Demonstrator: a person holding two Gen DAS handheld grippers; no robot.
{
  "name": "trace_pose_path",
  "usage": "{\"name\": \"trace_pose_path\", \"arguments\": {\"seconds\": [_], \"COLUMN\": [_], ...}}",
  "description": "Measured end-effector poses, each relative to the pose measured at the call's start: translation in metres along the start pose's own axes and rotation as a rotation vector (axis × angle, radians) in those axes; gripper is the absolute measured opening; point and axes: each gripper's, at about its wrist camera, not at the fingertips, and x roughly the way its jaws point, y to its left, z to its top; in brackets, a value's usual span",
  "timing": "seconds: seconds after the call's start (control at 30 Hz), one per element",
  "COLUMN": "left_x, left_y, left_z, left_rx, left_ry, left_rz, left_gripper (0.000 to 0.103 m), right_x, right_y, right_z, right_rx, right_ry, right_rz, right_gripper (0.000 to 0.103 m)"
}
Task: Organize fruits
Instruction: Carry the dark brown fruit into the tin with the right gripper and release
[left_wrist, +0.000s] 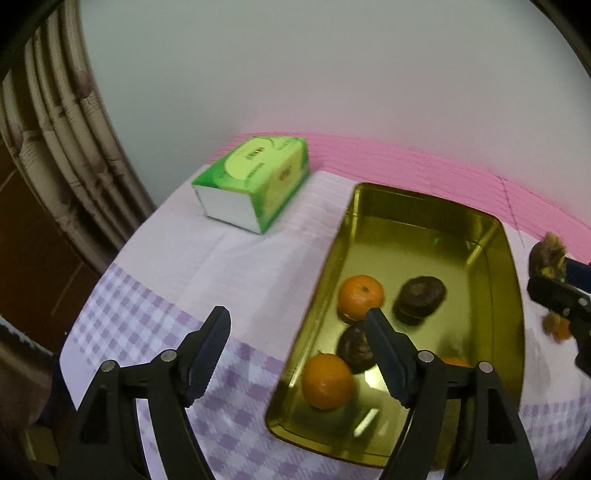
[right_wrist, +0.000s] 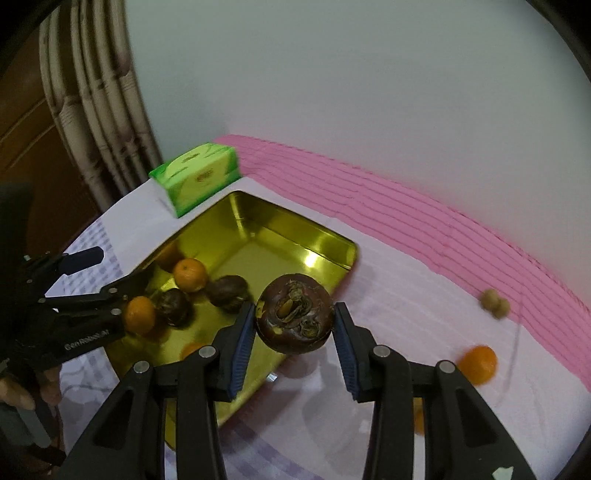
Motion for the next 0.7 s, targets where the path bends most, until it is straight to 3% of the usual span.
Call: {"name": "trace_pose_path", "arguments": {"seconds": [0.47, 0.7], "left_x": [0.015, 0.02], "left_y": [0.049, 0.043], "left_z": [0.007, 0.006], "left_rx": [-0.199, -0.19], "left_ry": [0.062, 0.08], "left_rz": [0.003, -0.018], "left_gripper": [0.078, 0.078], "right_x": [0.058, 0.078], "right_y": [0.052, 0.059], "right_z": [0.01, 0.003], "right_rx": [-0.178, -0.176], "right_ry": [0.15, 0.193], "right_rz": [-0.015, 0.003], "right_gripper": [0.039, 0.039]}}
